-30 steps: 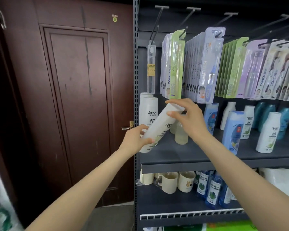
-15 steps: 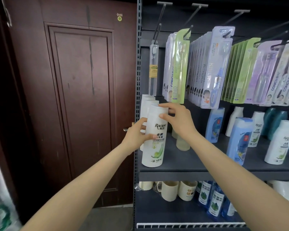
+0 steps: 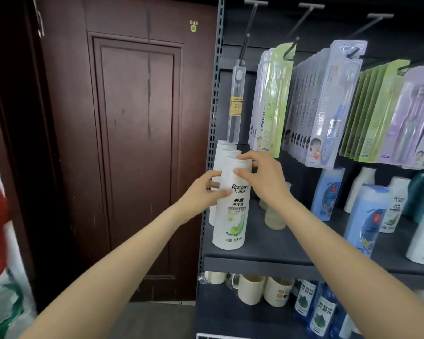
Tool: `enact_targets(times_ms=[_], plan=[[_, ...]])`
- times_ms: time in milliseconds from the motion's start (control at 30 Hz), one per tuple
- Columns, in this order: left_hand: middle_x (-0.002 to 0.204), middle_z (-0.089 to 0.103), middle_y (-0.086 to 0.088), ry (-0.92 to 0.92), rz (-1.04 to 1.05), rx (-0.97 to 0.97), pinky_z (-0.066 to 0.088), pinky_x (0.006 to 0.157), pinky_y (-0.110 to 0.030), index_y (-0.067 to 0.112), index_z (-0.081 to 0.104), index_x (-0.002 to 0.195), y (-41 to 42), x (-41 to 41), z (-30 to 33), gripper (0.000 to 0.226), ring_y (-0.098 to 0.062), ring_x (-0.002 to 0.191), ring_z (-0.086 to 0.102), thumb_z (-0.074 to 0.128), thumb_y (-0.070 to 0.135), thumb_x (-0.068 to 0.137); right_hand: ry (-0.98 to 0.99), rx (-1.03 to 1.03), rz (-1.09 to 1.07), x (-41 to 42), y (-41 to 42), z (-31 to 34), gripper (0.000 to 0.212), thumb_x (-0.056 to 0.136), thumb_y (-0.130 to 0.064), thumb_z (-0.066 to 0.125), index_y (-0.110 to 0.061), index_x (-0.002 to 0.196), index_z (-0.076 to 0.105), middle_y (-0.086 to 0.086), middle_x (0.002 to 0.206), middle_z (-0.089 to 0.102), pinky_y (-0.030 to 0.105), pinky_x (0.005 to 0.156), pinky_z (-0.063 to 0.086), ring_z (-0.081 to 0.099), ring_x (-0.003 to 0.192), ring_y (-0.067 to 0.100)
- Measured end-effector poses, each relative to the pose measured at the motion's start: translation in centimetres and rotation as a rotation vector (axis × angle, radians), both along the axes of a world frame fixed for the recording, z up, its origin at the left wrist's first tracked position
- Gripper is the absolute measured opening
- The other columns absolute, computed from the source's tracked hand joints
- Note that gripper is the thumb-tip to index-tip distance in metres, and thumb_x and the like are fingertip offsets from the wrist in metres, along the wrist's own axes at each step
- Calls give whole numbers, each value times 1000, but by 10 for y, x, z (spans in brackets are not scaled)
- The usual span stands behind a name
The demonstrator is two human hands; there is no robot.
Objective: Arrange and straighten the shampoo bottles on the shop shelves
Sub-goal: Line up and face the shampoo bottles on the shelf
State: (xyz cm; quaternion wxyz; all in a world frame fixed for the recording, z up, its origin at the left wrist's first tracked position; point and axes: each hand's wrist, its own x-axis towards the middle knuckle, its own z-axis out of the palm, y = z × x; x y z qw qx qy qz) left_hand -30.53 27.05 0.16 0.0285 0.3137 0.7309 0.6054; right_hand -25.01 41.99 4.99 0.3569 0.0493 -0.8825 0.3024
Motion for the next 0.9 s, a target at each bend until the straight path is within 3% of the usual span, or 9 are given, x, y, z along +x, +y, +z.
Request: enact_targets(times_ms=[67, 167, 267, 333, 433, 500, 600, 767, 900], plan=[[112, 62, -6, 1, 56, 71, 52, 86, -30, 19, 54, 121, -6, -10, 10, 30, -18, 103, 61, 51, 11, 92, -4, 35, -12, 0, -2, 6, 28, 84, -22, 68, -14, 110, 65, 2, 117, 60, 21, 92, 36, 54, 110, 15], [112, 64, -2, 199, 205, 28, 50, 87, -29, 20, 59, 115, -11, -37, 23, 29, -19, 105, 60, 44, 9, 93, 19, 65, -28, -3, -7, 16, 30, 85, -24, 67, -15, 113, 65, 0, 118, 59, 20, 88, 36, 53, 109, 12], [122, 59, -5, 436, 254, -96, 40, 96, -24, 19, 57, 123, -6, -61, 41, 37, -16, 111, 54, 47, 3, 91, 11, 77, -44, -8, -12, 20, 29, 84, -24, 68, -17, 112, 66, -4, 112, 58, 21, 87, 37, 53, 101, 9], [135, 50, -7, 581, 197, -226, 32, 107, -29, 18, 48, 135, 2, -75, 50, 50, -19, 124, 45, 47, -2, 89, -8, 69, -53, -12, -14, 19, 22, 84, -23, 68, -16, 105, 70, -3, 107, 63, 20, 85, 39, 57, 100, 10], [145, 40, -6, 686, 87, -435, 22, 113, -32, 19, 39, 141, 7, -93, 54, 57, -23, 135, 33, 50, 0, 89, -17, 56, -77, -12, -18, 16, 17, 85, -22, 66, -14, 100, 71, -1, 105, 67, 2, 76, 35, 56, 96, 4], [140, 44, -5, 685, 79, -432, 28, 109, -32, 20, 45, 137, 6, -97, 49, 51, -23, 130, 39, 58, 10, 89, -10, 43, -95, -11, -21, 15, 16, 86, -21, 66, -15, 99, 71, -3, 104, 67, 0, 75, 34, 54, 94, 1], [124, 53, -4, 625, 140, -284, 39, 95, -32, 19, 52, 119, 1, -95, 44, 41, -22, 116, 48, 69, 26, 82, -14, 76, -120, -9, -25, 17, 15, 86, -21, 65, -14, 99, 71, -3, 103, 69, 11, 80, 36, 55, 93, 1], [111, 57, -7, 500, 168, -242, 44, 75, -34, 21, 42, 102, -5, -89, 46, 44, -25, 98, 53, 75, 32, 76, -2, 75, -156, -7, -30, 16, 18, 87, -19, 65, -11, 103, 70, 1, 107, 69, 19, 90, 39, 59, 102, 10], [115, 54, -3, 426, 161, -162, 42, 81, -28, 21, 47, 122, -20, -79, 49, 56, -17, 101, 50, 77, 22, 75, -32, 153, -226, -7, -34, 15, 24, 86, -18, 65, -13, 110, 67, 2, 114, 66, 24, 92, 40, 57, 110, 16]])
